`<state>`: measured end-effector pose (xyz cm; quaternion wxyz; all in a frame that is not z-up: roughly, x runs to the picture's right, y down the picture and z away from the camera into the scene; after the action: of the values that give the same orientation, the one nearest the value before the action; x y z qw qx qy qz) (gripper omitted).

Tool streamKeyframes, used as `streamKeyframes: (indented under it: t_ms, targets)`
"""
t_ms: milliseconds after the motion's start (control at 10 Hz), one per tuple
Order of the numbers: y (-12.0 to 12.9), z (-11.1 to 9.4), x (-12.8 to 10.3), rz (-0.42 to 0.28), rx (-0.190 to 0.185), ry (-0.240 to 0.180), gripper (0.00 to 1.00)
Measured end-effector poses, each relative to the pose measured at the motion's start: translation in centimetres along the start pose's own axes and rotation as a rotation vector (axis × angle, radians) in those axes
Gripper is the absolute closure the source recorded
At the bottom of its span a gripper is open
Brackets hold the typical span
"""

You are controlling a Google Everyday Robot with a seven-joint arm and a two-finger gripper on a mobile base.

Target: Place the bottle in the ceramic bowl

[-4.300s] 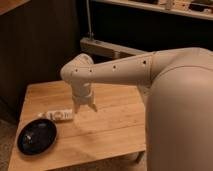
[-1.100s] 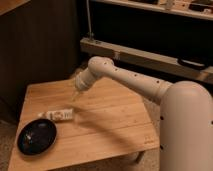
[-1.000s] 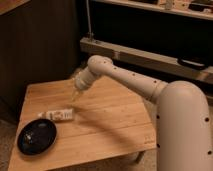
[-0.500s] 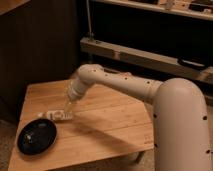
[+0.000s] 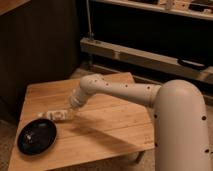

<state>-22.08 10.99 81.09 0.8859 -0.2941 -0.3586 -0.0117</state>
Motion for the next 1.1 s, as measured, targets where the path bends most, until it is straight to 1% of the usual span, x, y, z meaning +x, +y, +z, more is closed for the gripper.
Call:
streamKeyframes:
  t_ms: [200, 400, 500, 700, 900, 1000, 1100]
  targets:
    - [-0.5, 1.1, 0.1, -0.009, 0.017, 0.006, 0.35]
    - [-0.9, 2.3, -0.1, -0.024, 0.024, 0.014, 0.35]
    - [-1.0, 3.1, -0.1, -0.03, 0.021, 0.018, 0.35]
    - [-1.2, 3.9, 0.4, -0.024, 0.018, 0.026, 0.35]
    - [-1.3, 5.0, 0.8, -0.016, 0.004, 0.038, 0.35]
    - [-1.3, 5.3, 1.0, -0.009, -0.003, 0.044, 0.36]
    - [-1.4, 5.8, 1.6, 0.005, -0.016, 0.062, 0.45]
